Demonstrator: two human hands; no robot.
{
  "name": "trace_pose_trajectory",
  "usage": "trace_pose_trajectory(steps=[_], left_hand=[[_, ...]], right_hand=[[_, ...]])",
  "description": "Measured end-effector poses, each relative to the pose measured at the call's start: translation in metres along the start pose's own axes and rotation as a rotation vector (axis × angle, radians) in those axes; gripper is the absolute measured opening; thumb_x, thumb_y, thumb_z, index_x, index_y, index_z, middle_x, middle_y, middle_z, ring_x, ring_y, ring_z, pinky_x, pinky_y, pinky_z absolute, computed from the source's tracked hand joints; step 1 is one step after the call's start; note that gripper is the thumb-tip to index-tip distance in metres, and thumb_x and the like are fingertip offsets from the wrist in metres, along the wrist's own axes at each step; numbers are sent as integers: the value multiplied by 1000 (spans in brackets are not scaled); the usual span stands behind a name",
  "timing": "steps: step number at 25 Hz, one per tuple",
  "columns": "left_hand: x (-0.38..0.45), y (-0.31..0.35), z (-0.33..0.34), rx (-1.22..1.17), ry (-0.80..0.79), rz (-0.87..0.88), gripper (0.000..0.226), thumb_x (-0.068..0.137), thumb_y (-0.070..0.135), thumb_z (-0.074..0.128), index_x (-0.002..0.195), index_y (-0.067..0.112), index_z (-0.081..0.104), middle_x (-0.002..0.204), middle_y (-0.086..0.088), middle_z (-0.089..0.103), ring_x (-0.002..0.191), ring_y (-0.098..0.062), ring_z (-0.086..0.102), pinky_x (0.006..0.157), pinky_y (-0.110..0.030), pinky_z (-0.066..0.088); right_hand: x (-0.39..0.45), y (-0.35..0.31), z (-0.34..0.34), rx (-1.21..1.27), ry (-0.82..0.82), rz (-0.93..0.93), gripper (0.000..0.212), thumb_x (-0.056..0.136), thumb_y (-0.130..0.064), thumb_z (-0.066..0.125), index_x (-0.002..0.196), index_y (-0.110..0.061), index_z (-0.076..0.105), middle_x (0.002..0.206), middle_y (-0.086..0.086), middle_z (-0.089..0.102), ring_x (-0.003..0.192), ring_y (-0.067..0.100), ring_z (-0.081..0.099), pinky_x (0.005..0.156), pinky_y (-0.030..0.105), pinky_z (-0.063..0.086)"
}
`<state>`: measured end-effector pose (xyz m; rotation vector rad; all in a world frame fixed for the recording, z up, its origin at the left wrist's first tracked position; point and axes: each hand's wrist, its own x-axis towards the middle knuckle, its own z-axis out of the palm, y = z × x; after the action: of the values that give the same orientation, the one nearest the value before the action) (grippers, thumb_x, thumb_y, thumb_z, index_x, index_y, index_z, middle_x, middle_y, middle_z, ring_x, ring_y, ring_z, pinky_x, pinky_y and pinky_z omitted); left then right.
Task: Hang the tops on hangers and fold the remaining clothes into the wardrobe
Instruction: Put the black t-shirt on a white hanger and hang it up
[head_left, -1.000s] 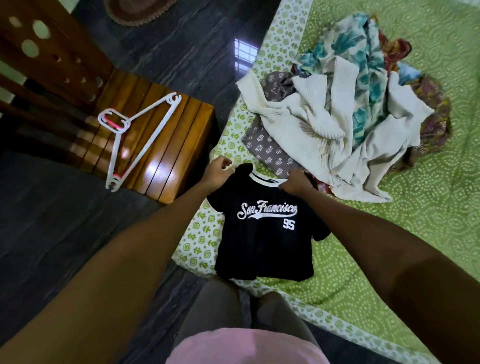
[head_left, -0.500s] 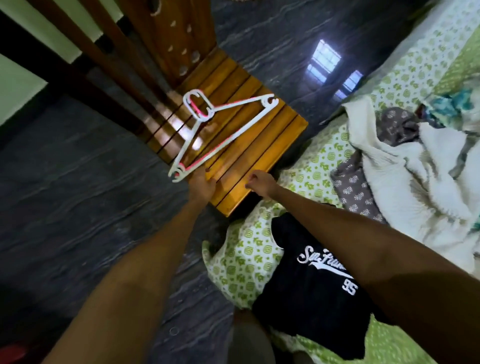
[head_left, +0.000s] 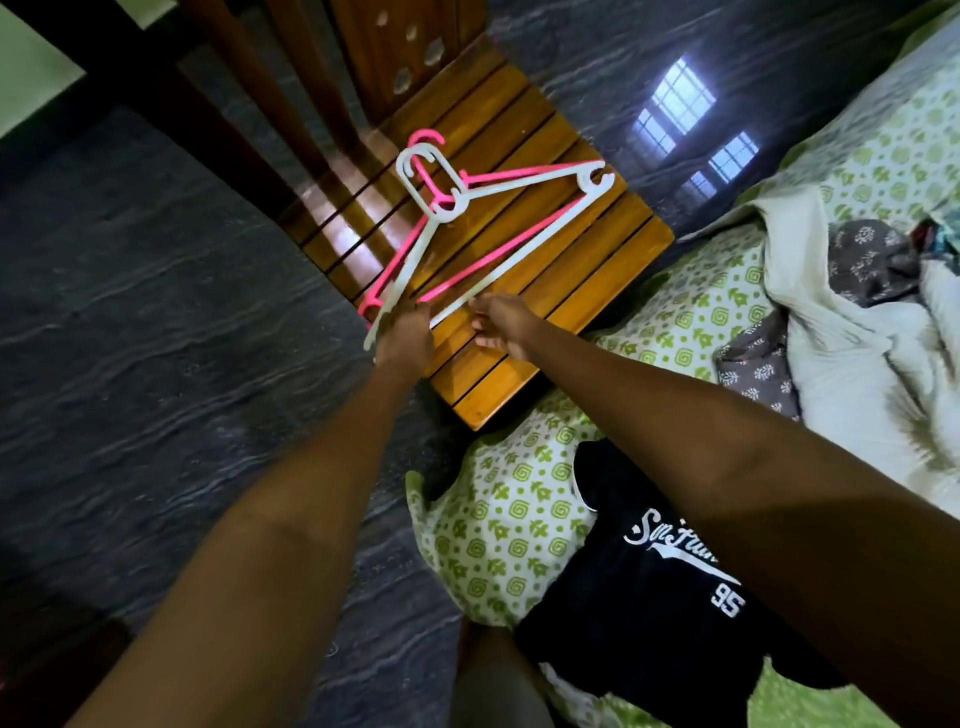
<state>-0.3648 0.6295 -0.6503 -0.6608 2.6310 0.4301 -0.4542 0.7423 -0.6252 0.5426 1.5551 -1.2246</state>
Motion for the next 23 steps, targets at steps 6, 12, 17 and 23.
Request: trace_pose_trajectory(steps=[6,12,17,23], left_hand=[[-32,10,7,-33,127,123,25,94,12,51,119,5,51,118,-15,53,89,-35,60,64,-39,46],[-82,35,9,-138,370,316,27,88,27,51,99,5,64,92,-13,62,64,-32,61,45,-27,40],[-116,82,1,-411,319,168,43,93,38,46,122,9,58,132,-13,49,120,-26,45,96,-41,37],[-142,148,-2,-818,-347,-11,36,99,31,43,90,4,65,82,-11,65,76,-25,63,70,-37,51]], right_hand=[[-1,2,-14,316,-20,-2,10,98,-17,49,103,-10,54,89,3,50,84,17,53,92,41,44],[-40,3,-26,764,40,-128,36,104,-28,30,73,-14,41,45,-3,25,38,9,23,38,21,28],[-100,47,-89,963,77,-210,66,100,-48,29,39,-22,28,34,-6,16,27,8,13,33,13,11],[-166,133,-163,985,105,-150,66,100,-42,31,37,-21,31,32,-5,21,31,11,14,37,18,17]])
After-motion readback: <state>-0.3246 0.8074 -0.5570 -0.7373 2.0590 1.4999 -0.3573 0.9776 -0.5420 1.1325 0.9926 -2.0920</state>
